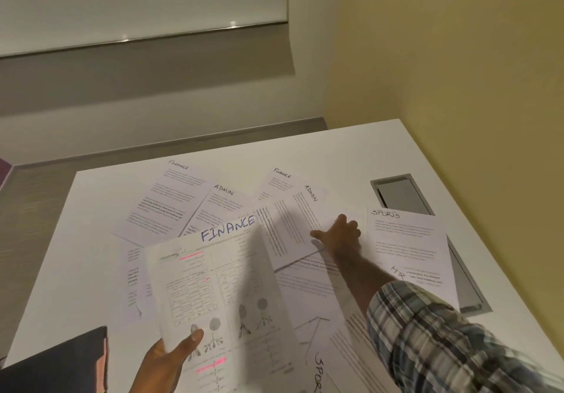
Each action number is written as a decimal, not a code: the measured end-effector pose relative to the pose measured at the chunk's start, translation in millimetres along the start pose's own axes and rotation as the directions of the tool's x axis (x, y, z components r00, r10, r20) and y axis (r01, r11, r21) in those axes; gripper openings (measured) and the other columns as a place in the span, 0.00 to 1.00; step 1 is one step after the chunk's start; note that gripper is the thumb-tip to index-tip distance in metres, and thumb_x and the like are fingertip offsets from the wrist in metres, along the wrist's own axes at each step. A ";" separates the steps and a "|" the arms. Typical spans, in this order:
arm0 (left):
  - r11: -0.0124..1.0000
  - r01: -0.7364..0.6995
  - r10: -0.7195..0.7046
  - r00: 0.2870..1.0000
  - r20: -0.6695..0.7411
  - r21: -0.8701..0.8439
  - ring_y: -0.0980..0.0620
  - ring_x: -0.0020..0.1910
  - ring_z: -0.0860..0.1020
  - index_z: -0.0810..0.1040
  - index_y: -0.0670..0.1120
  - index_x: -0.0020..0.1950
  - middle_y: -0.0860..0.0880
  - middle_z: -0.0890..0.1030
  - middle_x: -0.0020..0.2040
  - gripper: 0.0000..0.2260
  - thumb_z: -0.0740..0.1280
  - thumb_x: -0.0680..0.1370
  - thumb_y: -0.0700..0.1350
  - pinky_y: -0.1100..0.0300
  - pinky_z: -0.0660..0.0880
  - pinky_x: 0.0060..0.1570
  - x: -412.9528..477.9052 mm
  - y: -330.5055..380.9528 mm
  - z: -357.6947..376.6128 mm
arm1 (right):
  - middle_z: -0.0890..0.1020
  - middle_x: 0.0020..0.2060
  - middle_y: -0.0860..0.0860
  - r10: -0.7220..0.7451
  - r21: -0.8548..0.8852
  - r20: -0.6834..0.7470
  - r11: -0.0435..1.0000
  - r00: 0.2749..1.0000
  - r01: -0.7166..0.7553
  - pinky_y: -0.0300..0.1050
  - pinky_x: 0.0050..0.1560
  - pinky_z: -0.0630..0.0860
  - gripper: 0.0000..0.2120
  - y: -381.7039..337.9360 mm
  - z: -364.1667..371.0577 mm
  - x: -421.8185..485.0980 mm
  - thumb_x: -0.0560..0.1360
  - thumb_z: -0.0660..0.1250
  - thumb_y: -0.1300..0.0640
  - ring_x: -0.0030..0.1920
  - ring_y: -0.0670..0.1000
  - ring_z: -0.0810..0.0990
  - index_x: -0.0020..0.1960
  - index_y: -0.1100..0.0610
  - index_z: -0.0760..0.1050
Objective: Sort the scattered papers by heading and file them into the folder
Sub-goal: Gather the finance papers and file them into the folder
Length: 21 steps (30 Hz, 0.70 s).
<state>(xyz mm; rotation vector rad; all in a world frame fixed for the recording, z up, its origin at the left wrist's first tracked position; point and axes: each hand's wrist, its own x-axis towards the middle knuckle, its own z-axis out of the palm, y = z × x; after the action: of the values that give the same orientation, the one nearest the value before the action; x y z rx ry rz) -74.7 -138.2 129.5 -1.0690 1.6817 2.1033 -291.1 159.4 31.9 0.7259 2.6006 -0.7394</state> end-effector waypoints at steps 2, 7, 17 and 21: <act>1.000 0.012 -0.012 1.000 0.002 0.008 0.49 0.45 0.79 0.71 0.49 0.65 0.52 0.83 0.45 0.18 0.66 0.79 0.34 0.51 0.72 0.53 0.3 7.1 0.6 | 0.73 0.58 0.57 -0.007 -0.116 -0.012 0.993 1.000 0.005 0.54 0.53 0.79 0.35 -2.1 6.7 4.7 0.67 0.78 0.40 0.58 0.57 0.74 0.64 0.56 0.67; 0.997 0.071 -0.070 0.997 -0.025 0.042 0.44 0.48 0.80 0.72 0.50 0.68 0.49 0.85 0.47 0.20 0.67 0.79 0.34 0.45 0.74 0.57 14.3 13.6 -8.1 | 0.77 0.59 0.60 -0.005 0.085 0.005 0.996 1.000 0.004 0.50 0.47 0.82 0.25 -5.0 18.2 12.5 0.75 0.73 0.59 0.54 0.60 0.80 0.67 0.60 0.67; 0.995 0.095 -0.095 0.992 -0.085 -0.007 0.36 0.55 0.80 0.75 0.48 0.67 0.42 0.84 0.55 0.18 0.70 0.78 0.36 0.41 0.74 0.61 36.7 16.9 -13.2 | 0.84 0.58 0.54 -0.029 -0.115 0.063 0.993 0.998 0.036 0.44 0.50 0.74 0.15 50.7 -0.9 -26.5 0.78 0.65 0.60 0.55 0.55 0.83 0.65 0.56 0.75; 0.994 0.099 -0.102 0.989 -0.107 -0.035 0.35 0.58 0.81 0.78 0.49 0.65 0.40 0.85 0.57 0.19 0.73 0.74 0.39 0.39 0.74 0.62 39.8 15.4 -10.5 | 0.83 0.51 0.56 -0.081 -0.169 -0.135 0.984 0.988 0.057 0.49 0.49 0.78 0.19 39.3 -14.0 -15.5 0.77 0.70 0.46 0.51 0.58 0.83 0.60 0.59 0.78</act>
<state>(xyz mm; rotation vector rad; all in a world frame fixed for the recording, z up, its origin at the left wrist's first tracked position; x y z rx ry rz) -107.8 -162.3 113.5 -1.2708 1.6113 2.0473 -259.1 190.2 34.7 0.6632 2.7874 -0.5003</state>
